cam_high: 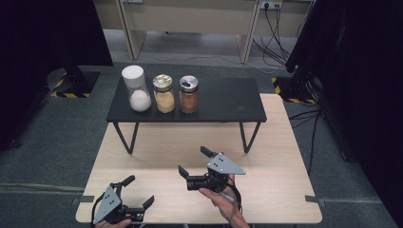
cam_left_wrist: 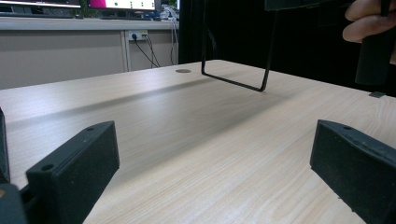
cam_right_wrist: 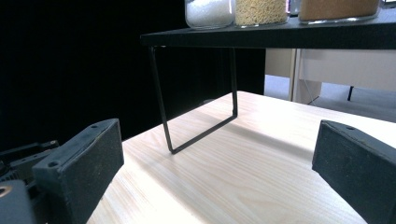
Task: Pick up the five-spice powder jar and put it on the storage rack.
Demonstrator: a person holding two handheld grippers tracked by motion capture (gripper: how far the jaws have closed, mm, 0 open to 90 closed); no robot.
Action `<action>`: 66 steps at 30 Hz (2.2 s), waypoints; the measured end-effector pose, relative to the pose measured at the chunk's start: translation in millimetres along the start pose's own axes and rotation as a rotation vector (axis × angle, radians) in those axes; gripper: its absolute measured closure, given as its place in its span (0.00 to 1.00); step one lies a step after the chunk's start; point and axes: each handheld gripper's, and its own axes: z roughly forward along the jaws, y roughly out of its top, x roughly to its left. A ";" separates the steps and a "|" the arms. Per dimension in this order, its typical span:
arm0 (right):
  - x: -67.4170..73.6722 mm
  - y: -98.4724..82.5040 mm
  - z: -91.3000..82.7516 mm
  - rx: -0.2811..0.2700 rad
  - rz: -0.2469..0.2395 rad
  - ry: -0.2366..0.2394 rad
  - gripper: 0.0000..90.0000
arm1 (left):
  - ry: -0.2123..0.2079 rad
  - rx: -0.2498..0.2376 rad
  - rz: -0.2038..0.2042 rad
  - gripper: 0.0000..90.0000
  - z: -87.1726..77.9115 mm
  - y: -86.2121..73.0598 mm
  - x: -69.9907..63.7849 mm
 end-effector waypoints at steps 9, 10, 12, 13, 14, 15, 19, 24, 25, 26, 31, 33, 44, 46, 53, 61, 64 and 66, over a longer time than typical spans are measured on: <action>3.2 -11.0 0.4 0.020 0.000 0.009 0.02 | 0.000 0.000 0.000 0.01 0.0 0.0 -0.1; 3.4 -12.0 0.2 0.020 0.000 0.010 0.02 | 0.000 0.000 0.000 0.01 -0.1 0.0 -0.1; 3.5 -14.1 -0.3 0.022 0.002 0.010 0.02 | 0.000 0.000 0.001 0.01 -0.1 0.1 -0.1; 3.4 -15.4 -0.5 0.023 0.002 0.009 0.02 | 0.000 0.000 0.001 0.01 -0.1 0.1 -0.1; 3.3 -16.8 -0.8 0.025 0.003 0.009 0.02 | 0.000 0.000 0.001 0.01 0.0 0.1 -0.1; 3.2 -18.4 -1.0 0.027 0.004 0.009 0.02 | -0.001 0.000 0.001 0.01 -0.1 0.1 -0.1; 2.5 -24.6 -1.4 0.040 0.007 0.006 0.02 | -0.001 0.000 0.001 0.01 -0.1 0.2 -0.2; 2.4 -30.0 -0.5 0.049 0.010 0.004 0.02 | -0.001 0.000 0.001 0.01 -0.1 0.2 0.0; 2.5 -30.7 -0.4 0.051 0.011 0.004 0.02 | 0.000 0.000 0.001 0.01 -0.1 0.2 0.0; 2.6 -31.4 -0.4 0.051 0.011 0.005 0.02 | -0.001 0.000 0.001 0.01 -0.1 0.2 0.0; 3.1 -34.9 -1.4 0.056 0.010 0.006 0.02 | 0.000 0.000 0.001 0.01 -0.1 0.2 0.1; 3.1 -36.3 -2.2 0.056 0.011 0.006 0.02 | 0.000 -0.001 0.001 0.01 -0.2 0.2 0.2; 4.6 -44.9 -5.5 0.067 0.009 0.015 0.02 | 0.000 -0.001 0.002 0.01 -0.3 0.4 0.2; 5.2 -46.3 -5.8 0.069 0.011 0.016 0.02 | 0.000 -0.001 0.003 0.01 -0.4 0.5 0.1; 7.8 -51.1 -6.9 0.077 0.004 0.021 0.02 | 0.000 -0.001 0.002 0.01 -0.3 0.4 0.1; 9.0 -55.7 -8.1 0.087 0.007 0.026 0.02 | -0.001 -0.001 0.002 0.01 -0.4 0.4 -0.1; 9.1 -56.6 -8.1 0.089 0.007 0.027 0.02 | -0.001 -0.001 0.002 0.01 -0.4 0.4 -0.2; 9.6 -57.2 -7.8 0.091 0.009 0.028 0.02 | -0.001 -0.001 0.002 0.01 -0.4 0.4 -0.2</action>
